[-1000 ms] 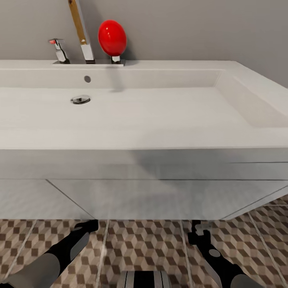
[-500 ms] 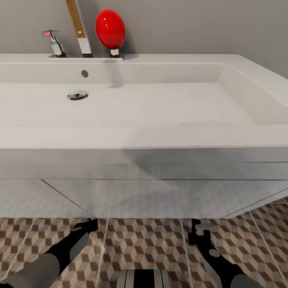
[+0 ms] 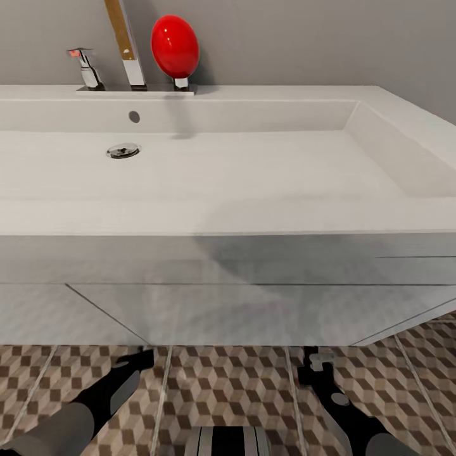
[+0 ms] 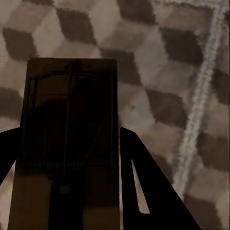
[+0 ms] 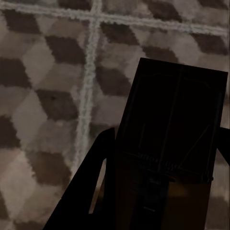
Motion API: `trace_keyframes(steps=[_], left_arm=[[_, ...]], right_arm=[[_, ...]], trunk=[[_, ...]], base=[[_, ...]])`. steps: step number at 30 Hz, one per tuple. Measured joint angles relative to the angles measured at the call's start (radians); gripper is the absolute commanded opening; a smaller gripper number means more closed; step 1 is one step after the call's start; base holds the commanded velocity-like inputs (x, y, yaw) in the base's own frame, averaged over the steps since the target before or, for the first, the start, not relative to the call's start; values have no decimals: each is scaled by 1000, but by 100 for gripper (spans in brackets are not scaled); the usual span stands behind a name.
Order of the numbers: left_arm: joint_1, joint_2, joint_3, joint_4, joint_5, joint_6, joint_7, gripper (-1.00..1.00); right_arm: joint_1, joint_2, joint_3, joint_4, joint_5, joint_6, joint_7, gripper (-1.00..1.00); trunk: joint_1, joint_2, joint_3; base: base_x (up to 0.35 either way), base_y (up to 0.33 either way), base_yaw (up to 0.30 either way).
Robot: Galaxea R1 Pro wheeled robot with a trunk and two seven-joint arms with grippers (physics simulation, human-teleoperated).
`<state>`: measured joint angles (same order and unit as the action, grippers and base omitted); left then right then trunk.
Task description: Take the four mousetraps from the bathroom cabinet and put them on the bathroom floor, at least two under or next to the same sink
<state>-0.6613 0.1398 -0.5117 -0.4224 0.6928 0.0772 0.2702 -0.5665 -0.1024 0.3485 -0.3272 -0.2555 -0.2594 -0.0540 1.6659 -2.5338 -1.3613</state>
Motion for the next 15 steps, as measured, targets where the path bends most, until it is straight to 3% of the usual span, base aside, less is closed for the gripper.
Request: trace_keyframes(steps=[6, 15], left_arm=[[0, -5, -12, 23, 1, -3, 0, -100], [1, -5, -15, 25, 1, -7, 0, -100]], right_arm=[[0, 0, 0, -85, 0, 3, -53, -100], [0, 1, 1, -96, -2, 4, -89, -100]], trunk=[[0, 0, 0], [1, 0, -4]], base=[[0, 0, 0], [0, 0, 0]])
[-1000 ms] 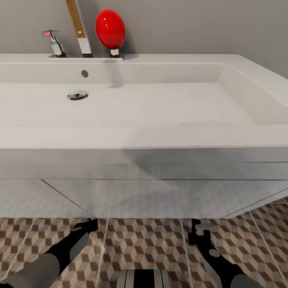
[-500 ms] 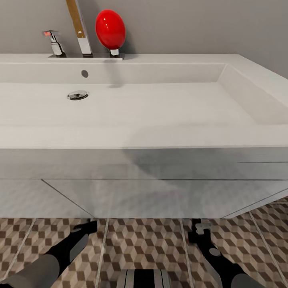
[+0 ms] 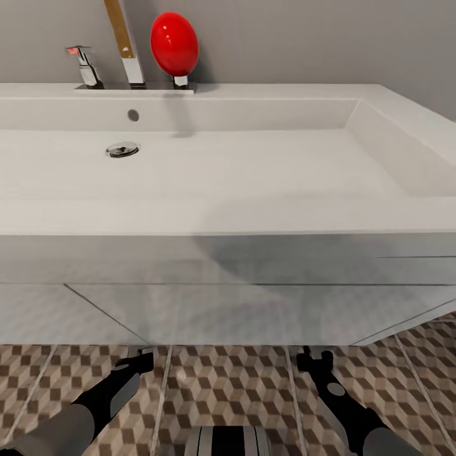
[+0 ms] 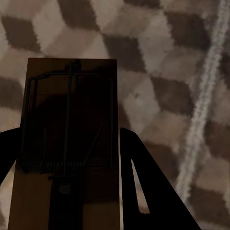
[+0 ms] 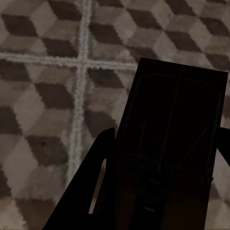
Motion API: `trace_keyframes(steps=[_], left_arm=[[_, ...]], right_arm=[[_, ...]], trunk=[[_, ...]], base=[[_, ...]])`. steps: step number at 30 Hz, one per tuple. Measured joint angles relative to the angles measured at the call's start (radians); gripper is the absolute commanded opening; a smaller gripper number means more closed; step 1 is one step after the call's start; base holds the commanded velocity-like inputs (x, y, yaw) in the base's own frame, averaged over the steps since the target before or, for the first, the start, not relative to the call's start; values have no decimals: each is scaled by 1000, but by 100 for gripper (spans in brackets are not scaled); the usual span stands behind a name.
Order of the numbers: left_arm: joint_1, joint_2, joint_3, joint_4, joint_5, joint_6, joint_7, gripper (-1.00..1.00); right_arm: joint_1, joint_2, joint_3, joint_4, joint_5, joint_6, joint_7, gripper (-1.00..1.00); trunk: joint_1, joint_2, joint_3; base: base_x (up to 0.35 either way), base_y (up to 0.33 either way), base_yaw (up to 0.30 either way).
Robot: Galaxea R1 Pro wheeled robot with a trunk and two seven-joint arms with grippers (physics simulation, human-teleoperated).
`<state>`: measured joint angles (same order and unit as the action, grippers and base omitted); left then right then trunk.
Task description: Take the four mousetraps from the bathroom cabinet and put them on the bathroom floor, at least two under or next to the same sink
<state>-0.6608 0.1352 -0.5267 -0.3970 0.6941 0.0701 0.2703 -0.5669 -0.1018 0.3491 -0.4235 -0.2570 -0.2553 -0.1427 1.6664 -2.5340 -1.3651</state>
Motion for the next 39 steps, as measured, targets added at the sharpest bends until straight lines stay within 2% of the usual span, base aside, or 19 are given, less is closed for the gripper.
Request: trace_keyframes(steps=[8, 33, 39], left_arm=[[0, 0, 0, 0, 0, -2, 0, -100], [0, 0, 0, 0, 0, -2, 0, -100], [0, 0, 0, 0, 1, -2, 0, -100]], right_arm=[[0, 0, 0, 2, 0, 0, -1, -100], [0, 0, 8, 3, 6, -3, 7, -100], [0, 0, 7, 3, 3, -3, 7, -100]], trunk=[[4, -2, -31], [4, -2, -31], [6, -3, -54]], base=[[0, 0, 0], [0, 0, 0], [0, 0, 0]])
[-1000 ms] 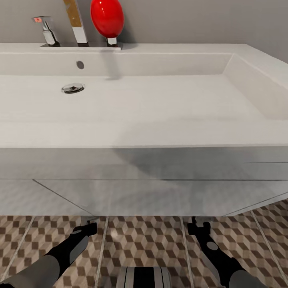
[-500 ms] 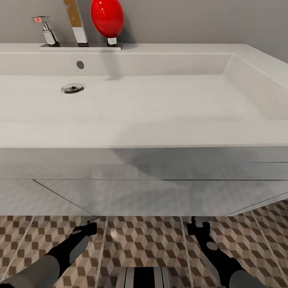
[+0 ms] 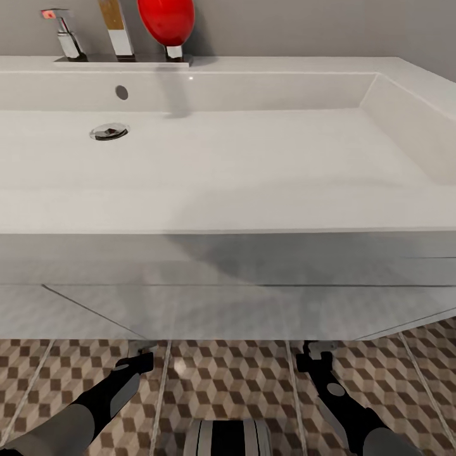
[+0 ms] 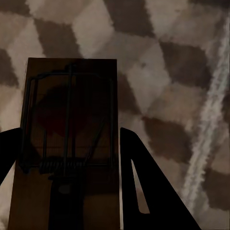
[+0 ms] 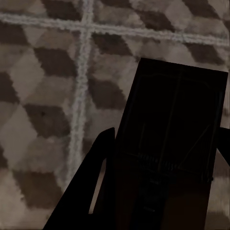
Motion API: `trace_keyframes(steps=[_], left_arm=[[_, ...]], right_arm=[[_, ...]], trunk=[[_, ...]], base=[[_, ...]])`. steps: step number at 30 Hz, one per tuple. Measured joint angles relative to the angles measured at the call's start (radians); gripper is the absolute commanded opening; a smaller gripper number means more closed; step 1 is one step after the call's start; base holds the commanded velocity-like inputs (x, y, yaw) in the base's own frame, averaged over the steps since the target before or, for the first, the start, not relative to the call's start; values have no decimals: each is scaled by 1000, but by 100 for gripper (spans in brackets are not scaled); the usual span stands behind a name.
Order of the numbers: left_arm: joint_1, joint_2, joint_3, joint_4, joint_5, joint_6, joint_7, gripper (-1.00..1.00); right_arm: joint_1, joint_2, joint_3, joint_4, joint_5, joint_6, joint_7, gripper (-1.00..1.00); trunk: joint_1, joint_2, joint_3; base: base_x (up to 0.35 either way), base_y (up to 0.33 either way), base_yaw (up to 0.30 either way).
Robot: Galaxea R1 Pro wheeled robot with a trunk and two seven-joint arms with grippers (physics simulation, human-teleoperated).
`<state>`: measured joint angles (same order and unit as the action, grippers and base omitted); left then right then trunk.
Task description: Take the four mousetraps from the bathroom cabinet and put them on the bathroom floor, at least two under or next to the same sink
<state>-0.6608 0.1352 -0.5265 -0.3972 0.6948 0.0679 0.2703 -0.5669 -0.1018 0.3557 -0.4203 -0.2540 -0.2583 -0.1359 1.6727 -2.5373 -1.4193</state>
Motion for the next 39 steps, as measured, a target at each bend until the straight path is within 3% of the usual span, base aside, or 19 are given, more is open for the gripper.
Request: trace_keyframes(steps=[11, 17, 32, 39], left_arm=[[0, 0, 1, -1, 0, 0, 0, -100], [0, 0, 0, -1, 1, 0, 0, -100], [0, 0, 0, -5, 1, -3, 4, -100], [0, 6, -2, -14, 0, -40, 3, -100]], right_arm=[[0, 0, -2, 0, -2, 0, 0, -100], [0, 0, -1, 1, -2, 0, 0, -100], [0, 1, -1, 1, -2, 0, -1, -100], [0, 0, -2, 1, -3, 0, -2, -100]], trunk=[[0, 0, 0], [3, -1, -23], [3, -1, -23], [3, -1, -23]], base=[[0, 0, 0], [0, 0, 0], [0, 0, 0], [0, 0, 0]])
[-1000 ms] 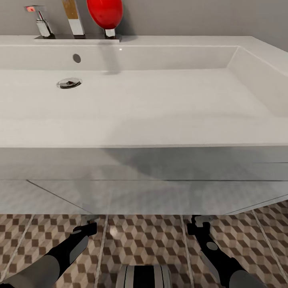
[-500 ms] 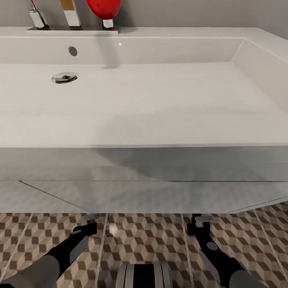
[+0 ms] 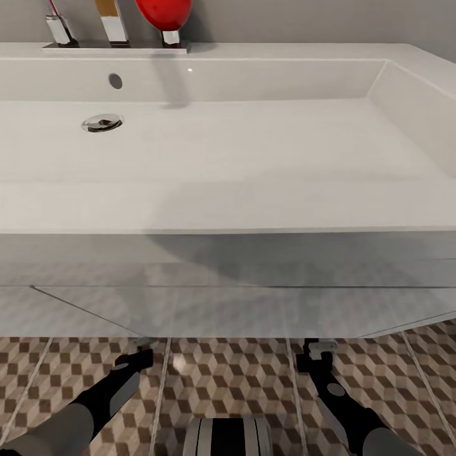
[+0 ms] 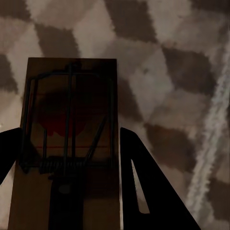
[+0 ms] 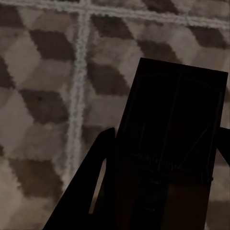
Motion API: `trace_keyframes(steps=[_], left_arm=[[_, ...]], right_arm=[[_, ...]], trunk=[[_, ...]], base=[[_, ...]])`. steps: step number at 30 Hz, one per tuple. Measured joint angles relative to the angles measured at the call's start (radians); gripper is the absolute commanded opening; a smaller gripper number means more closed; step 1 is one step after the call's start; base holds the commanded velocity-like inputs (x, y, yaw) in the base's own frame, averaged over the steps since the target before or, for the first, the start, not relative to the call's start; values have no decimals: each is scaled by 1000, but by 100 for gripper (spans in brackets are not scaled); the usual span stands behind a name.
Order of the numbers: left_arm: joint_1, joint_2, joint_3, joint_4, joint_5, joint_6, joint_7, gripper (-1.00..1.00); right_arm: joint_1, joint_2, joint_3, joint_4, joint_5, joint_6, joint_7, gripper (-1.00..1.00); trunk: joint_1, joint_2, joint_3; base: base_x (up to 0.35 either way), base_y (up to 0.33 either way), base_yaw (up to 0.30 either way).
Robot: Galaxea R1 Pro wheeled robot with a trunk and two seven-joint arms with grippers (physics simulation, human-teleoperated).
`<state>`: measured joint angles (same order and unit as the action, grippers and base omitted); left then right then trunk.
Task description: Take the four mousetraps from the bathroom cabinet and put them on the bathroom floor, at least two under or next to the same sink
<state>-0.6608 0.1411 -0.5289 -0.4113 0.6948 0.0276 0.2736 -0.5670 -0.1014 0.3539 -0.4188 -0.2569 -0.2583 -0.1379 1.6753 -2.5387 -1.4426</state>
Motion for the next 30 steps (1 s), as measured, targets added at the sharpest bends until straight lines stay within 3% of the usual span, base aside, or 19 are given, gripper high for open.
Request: trace_keyframes(steps=[30], left_arm=[[0, 0, 3, -32, -4, -63, -1, -100]], right_arm=[[0, 1, 0, 0, 0, 0, -2, -100]], trunk=[[0, 0, 0]], base=[[0, 0, 0]])
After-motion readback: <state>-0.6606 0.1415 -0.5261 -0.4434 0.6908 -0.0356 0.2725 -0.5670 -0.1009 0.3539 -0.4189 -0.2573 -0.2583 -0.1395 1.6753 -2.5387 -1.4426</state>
